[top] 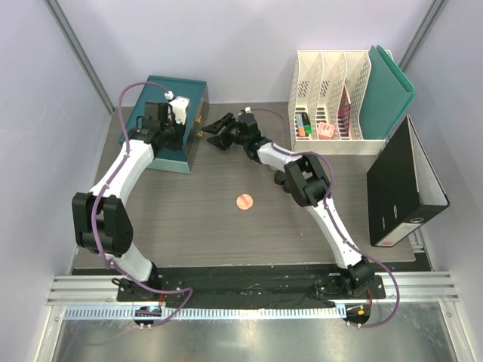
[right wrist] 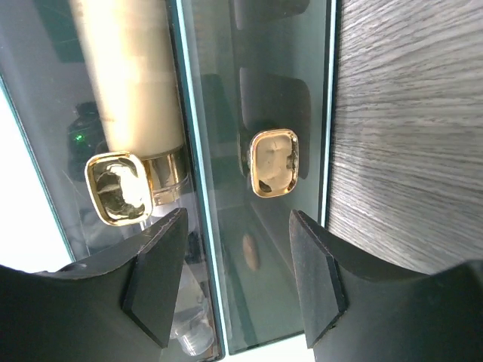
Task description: Organize the makeup
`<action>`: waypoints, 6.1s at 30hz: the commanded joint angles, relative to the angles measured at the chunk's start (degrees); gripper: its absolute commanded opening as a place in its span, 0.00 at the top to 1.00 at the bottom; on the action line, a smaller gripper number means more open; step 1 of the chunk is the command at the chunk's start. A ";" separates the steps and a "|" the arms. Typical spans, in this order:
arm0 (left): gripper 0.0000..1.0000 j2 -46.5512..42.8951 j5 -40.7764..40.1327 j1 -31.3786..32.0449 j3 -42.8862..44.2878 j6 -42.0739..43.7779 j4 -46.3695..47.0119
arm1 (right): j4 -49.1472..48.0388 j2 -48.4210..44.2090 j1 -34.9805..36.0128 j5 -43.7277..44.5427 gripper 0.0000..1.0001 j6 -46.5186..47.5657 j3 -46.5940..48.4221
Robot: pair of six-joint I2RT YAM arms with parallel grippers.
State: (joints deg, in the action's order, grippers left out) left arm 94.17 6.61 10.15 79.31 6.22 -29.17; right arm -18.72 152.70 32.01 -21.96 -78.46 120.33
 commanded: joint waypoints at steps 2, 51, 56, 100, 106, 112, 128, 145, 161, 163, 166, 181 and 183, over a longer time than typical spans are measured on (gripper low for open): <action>1.00 4.88 3.59 2.24 -7.85 -2.18 -29.72 | -0.70 -0.12 0.16 1.04 0.38 -1.00 2.37; 1.00 7.61 -3.62 -1.45 3.66 -3.49 -26.82 | 31.55 2.07 2.62 12.11 0.62 18.25 14.23; 1.00 7.87 -3.54 -1.45 3.75 -3.67 -26.56 | 36.65 0.15 3.23 15.70 0.76 24.39 14.49; 1.00 5.94 -8.36 -1.45 11.82 -2.35 -17.77 | 43.50 -30.88 -1.51 21.68 0.51 53.93 -1.50; 1.00 6.90 -10.39 -1.54 14.72 -1.74 -14.78 | 50.26 -38.43 -1.77 28.37 0.41 59.37 -10.90; 1.00 13.84 -10.48 -2.24 21.49 -1.47 -17.33 | 57.30 -41.17 -2.04 32.58 0.37 60.44 -19.78; 0.99 17.45 -6.88 -3.47 23.26 -2.79 -18.47 | 61.51 -29.31 -2.30 39.97 0.10 60.62 -14.88; 0.00 16.92 -6.17 -3.91 24.58 -2.17 -17.42 | 56.71 -27.02 -5.64 40.15 0.14 56.57 -20.05; 0.00 17.36 -6.26 -4.26 23.53 -2.88 -18.65 | 48.61 -31.23 -5.73 36.02 0.99 55.69 -20.59; 0.00 17.36 -6.26 -4.26 23.35 -2.97 -18.47 | 48.17 -31.76 -5.64 35.32 0.99 55.52 -18.74; 0.00 17.54 -6.26 -4.26 23.26 -2.97 -18.64 | 47.99 -32.03 -5.56 34.00 0.99 55.34 -14.17; 0.00 17.89 -5.82 -4.53 22.73 -3.67 -19.08 | 46.93 -20.44 -0.64 27.67 0.97 52.88 14.56; 0.00 17.89 -5.73 -4.70 22.65 -3.85 -18.91 | 46.93 -18.77 0.50 27.41 0.97 52.88 16.15</action>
State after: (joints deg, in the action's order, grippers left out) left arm 109.71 0.91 5.85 104.01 1.89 -42.68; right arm 29.58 129.71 30.50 7.81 -24.21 132.11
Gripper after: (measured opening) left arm 0.996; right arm 0.617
